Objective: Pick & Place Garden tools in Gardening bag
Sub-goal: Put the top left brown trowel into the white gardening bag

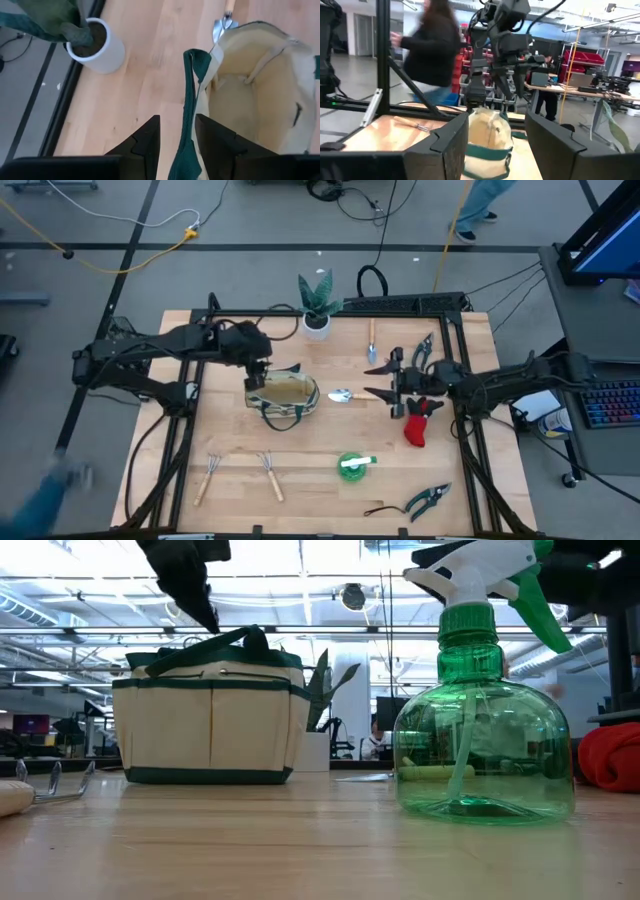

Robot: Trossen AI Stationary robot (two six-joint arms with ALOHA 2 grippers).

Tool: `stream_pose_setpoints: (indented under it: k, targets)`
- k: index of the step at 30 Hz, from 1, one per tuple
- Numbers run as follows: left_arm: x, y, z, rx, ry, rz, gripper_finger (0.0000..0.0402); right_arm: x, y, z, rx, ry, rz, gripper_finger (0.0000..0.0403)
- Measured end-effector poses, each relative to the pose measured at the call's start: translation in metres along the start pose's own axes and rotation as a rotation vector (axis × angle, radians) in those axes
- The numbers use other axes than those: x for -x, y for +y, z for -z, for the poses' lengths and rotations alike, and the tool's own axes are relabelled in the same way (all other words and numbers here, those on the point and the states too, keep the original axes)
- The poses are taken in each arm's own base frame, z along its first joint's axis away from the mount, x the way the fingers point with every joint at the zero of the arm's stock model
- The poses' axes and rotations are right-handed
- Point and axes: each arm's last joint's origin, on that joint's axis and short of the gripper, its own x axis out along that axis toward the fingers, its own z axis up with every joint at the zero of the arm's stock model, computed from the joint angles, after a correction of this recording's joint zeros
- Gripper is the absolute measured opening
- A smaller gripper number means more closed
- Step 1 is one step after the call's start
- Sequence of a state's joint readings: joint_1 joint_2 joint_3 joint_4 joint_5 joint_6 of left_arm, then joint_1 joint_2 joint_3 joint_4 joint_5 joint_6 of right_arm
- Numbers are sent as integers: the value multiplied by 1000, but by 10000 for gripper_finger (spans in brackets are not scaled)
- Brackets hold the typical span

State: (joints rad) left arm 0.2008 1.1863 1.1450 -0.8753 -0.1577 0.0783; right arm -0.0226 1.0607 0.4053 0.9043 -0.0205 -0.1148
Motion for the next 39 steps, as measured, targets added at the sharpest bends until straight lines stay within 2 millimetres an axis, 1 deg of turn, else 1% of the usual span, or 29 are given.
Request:
stream_pose_setpoints:
  k: [3,7,14,19,24,32,36,39]
  targets:
    - [11,2,3,15,-30,-16,129,-11,-4,-1,4,9,40,192]
    - [23,6,8,37,-45,-82,129,-24,-7,-1,6,35,134,192]
    - [37,13,21,78,-4,-197,129,-42,-11,3,8,70,193,192]
    - [38,23,27,133,43,-234,129,-56,-18,6,-11,83,217,192]
    - [36,38,35,197,113,-297,129,-65,-26,8,-9,92,245,192]
    - [37,67,44,329,157,-380,129,-66,-37,11,-55,100,282,192]
    - [35,80,49,352,174,-335,129,-66,-37,11,-47,100,281,192]
    - [29,89,54,376,187,-300,129,-66,-37,11,-46,101,280,192]
